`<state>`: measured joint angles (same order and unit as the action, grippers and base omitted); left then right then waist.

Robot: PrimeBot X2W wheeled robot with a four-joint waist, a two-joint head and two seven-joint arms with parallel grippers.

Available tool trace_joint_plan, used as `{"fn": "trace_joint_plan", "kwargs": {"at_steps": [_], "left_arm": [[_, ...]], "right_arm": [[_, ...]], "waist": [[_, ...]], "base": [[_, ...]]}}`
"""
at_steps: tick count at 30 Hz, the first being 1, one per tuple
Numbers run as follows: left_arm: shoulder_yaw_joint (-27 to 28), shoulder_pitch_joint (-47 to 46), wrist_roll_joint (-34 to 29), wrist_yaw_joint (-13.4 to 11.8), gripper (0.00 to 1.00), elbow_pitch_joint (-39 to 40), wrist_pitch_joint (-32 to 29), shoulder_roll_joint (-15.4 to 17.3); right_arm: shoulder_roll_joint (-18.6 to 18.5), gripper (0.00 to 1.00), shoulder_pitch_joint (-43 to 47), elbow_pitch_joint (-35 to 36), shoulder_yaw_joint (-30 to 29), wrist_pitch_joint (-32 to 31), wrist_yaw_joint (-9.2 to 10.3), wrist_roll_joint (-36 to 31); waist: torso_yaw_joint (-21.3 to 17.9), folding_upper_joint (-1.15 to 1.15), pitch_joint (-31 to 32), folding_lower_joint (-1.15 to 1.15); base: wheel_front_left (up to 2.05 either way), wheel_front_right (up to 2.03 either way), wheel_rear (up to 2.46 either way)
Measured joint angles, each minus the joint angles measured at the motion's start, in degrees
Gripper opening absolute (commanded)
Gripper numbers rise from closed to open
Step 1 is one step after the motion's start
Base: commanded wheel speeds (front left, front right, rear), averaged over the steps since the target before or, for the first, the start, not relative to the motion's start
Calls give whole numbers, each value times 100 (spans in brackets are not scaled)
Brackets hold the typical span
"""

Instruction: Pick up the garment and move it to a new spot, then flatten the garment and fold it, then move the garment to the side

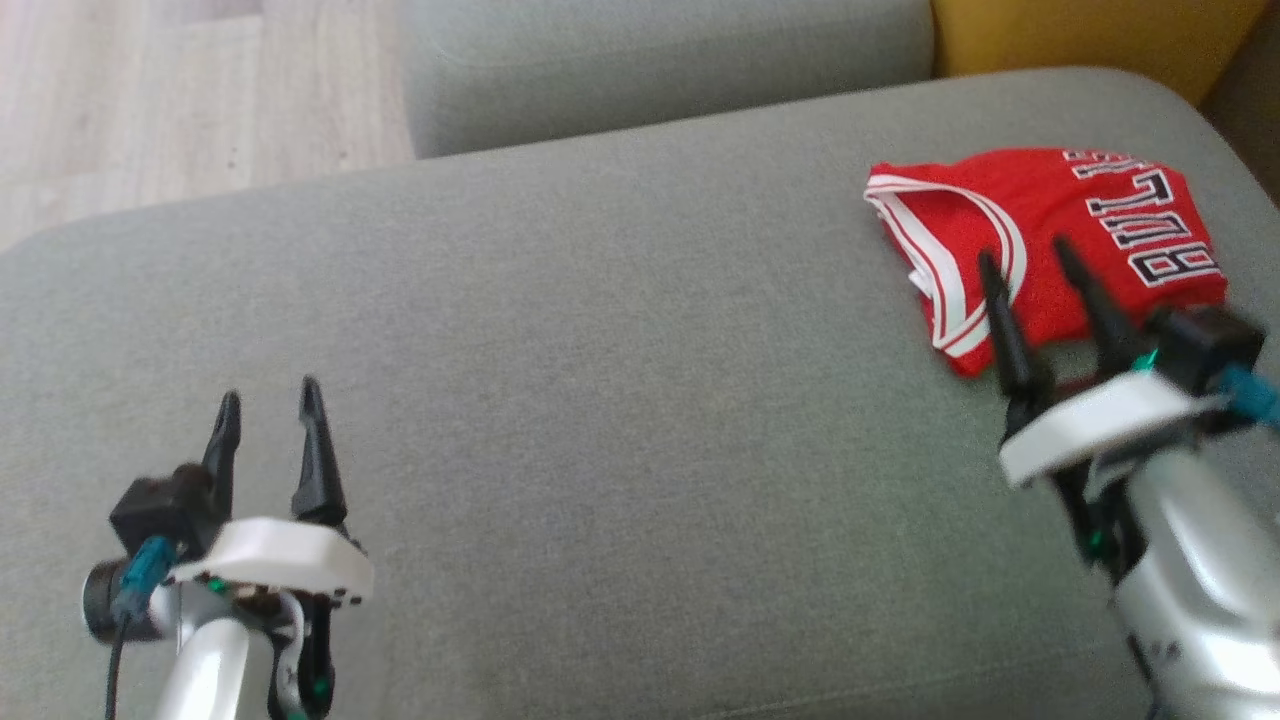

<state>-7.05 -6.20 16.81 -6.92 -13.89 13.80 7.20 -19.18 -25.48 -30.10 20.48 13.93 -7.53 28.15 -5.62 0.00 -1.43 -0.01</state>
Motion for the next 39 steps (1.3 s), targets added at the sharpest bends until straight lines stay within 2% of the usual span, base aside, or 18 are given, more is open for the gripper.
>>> {"fn": "trace_joint_plan", "kwargs": {"at_steps": [7,16,29,30,35,39], "left_arm": [[192,124,59,94,100,-436,48,-4],[378,113,-1,287,100,-487,48,-68],[525,112,-146,449,100,-632,49,-210],[548,114,-145,464,0,-659,47,-218],[543,513,-70,467,0,-1098,-19,-299],[554,527,170,495,0,-1099,-77,-310]], "right_arm": [[369,100,550,337,-271,32,0,-272],[576,100,775,404,-483,45,0,-465],[628,100,775,402,-552,45,0,-555],[636,0,777,383,-549,44,0,-554],[715,0,1330,-18,-479,14,0,-489],[761,0,1394,7,-523,-44,0,-281]], "waist": [[122,0,142,0],[139,0,150,0],[119,0,150,0],[118,0,151,0],[124,0,152,0],[139,0,151,0]], "base": [[0,0,0],[0,0,0],[0,0,0],[0,0,0],[0,0,0],[0,0,0]]}}
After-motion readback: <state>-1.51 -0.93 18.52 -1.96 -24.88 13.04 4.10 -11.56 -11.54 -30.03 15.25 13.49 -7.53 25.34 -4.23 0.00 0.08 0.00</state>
